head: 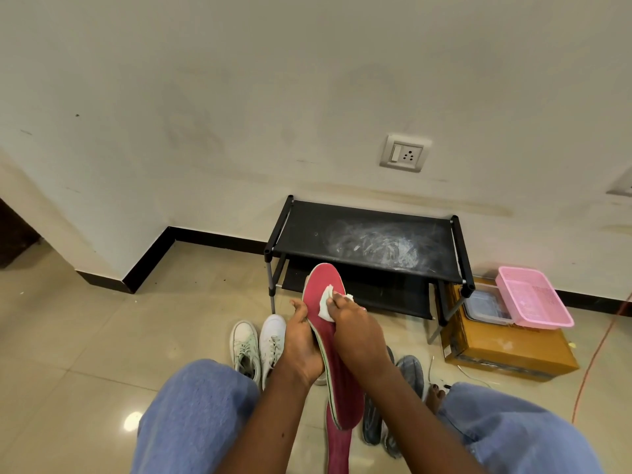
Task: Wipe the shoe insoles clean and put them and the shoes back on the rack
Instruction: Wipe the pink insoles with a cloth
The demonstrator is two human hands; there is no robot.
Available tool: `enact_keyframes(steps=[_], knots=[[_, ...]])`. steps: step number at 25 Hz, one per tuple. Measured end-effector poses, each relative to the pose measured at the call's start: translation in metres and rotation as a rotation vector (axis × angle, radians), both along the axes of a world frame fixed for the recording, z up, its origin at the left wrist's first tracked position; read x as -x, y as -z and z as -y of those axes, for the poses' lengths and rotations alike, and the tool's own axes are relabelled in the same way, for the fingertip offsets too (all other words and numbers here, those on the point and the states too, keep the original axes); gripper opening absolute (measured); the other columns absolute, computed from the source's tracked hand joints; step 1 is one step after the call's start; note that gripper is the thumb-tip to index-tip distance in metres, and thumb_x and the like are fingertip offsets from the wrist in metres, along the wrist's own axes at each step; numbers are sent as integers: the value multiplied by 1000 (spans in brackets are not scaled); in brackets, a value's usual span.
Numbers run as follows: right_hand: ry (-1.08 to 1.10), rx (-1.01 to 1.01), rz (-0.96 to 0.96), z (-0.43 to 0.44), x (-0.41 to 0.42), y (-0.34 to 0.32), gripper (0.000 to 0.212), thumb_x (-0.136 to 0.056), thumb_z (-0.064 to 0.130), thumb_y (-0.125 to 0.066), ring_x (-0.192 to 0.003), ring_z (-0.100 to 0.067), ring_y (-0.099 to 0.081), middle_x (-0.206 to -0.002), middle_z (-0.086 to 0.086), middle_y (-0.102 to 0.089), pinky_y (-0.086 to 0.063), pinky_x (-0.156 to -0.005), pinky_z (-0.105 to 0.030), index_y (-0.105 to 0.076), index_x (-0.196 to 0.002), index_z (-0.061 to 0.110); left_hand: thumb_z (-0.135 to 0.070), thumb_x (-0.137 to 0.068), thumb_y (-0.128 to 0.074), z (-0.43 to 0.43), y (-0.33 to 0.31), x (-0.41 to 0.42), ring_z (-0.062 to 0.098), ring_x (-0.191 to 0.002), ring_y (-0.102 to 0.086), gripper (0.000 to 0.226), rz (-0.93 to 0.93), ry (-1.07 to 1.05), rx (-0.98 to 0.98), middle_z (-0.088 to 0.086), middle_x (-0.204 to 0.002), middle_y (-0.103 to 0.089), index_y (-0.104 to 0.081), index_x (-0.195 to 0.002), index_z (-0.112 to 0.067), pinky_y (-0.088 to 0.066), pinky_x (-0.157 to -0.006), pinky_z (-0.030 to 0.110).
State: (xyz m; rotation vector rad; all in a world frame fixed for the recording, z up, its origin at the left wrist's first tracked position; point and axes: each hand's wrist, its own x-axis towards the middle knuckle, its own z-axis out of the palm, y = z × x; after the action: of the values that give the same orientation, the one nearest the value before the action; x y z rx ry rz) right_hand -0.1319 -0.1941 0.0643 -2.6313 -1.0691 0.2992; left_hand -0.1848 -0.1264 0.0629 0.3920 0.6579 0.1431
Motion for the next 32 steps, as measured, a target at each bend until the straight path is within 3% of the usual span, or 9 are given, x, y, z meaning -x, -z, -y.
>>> enact_keyframes(steps=[8, 11, 15, 18, 21, 24, 26, 29, 32], knots=[[-52, -151, 7, -5, 20, -9, 42, -96, 8, -38, -125, -23, -49, -142, -2, -45, -35, -106, -32, -45, -136, 17, -56, -94, -30, -8, 14, 0, 33, -102, -59, 59, -5, -56, 19, 15, -90, -72, -61, -105, -7, -44, -92, 45], [-169, -338, 47, -1, 26, -4, 33, -85, 6, -53, -102, -23, -66, -117, -5, -66, -54, -87, -41, -66, -114, 14, -57, -95, -30, -14, 18, -1, 32, -104, -58, 59, -7, -75, -9, 14, -96, -70, -61, -108, -8, -42, -98, 45], [-229, -296, 127, 12, 18, 7, 28, -77, 16, -53, -84, -13, -71, -98, 2, -73, -57, -68, -29, -74, -95, 18, -59, -94, -27, -12, 15, -3, 24, -84, -62, 63, -18, -68, 4, 9, -80, -70, -61, -108, -7, -54, -77, 35], [-163, -190, 153, 10, 13, 4, 35, -81, 9, -53, -104, -20, -65, -117, -3, -66, -55, -79, -34, -67, -113, 14, -58, -95, -23, -10, 11, -4, 27, -88, -61, 66, -25, -60, -2, 13, -84, -71, -60, -112, -5, -50, -80, 39], [-40, -136, 126, 5, 13, 2, 44, -97, 9, -37, -136, -21, -34, -149, -5, -35, -35, -107, -35, -37, -140, 12, -57, -96, -21, -8, 6, -3, 30, -93, -61, 66, -2, -51, -9, 15, -82, -73, -63, -102, -6, -47, -80, 41], [17, -137, 114, -1, 19, 3, 46, -98, 9, -33, -139, -19, -28, -152, -5, -28, -26, -112, -31, -30, -143, 12, -58, -95, -24, -8, 9, -3, 31, -94, -61, 63, -16, -69, -20, 15, -86, -73, -62, -103, -8, -48, -82, 43], [13, -220, 86, -4, 27, 4, 42, -95, 8, -39, -132, -20, -41, -145, -5, -42, -33, -108, -30, -43, -137, 12, -58, -95, -26, -10, 12, -2, 32, -94, -60, 60, -41, -92, -12, 16, -93, -70, -60, -103, -9, -46, -88, 45], [-54, -447, 164, -3, 36, 10, 32, -74, 4, -59, -95, -14, -68, -104, -2, -72, -52, -85, -25, -72, -101, 15, -58, -95, -27, -16, 13, 0, 30, -90, -59, 58, -42, -126, -22, 14, -98, -64, -58, -107, -10, -46, -86, 44], [-186, -505, 227, 10, 40, 19, 28, -61, 5, -69, -82, -10, -70, -89, 1, -75, -53, -77, -22, -76, -85, 16, -58, -94, -27, -19, 13, -2, 29, -86, -57, 60, -35, -118, 6, 13, -94, -62, -58, -109, -8, -45, -83, 41]])
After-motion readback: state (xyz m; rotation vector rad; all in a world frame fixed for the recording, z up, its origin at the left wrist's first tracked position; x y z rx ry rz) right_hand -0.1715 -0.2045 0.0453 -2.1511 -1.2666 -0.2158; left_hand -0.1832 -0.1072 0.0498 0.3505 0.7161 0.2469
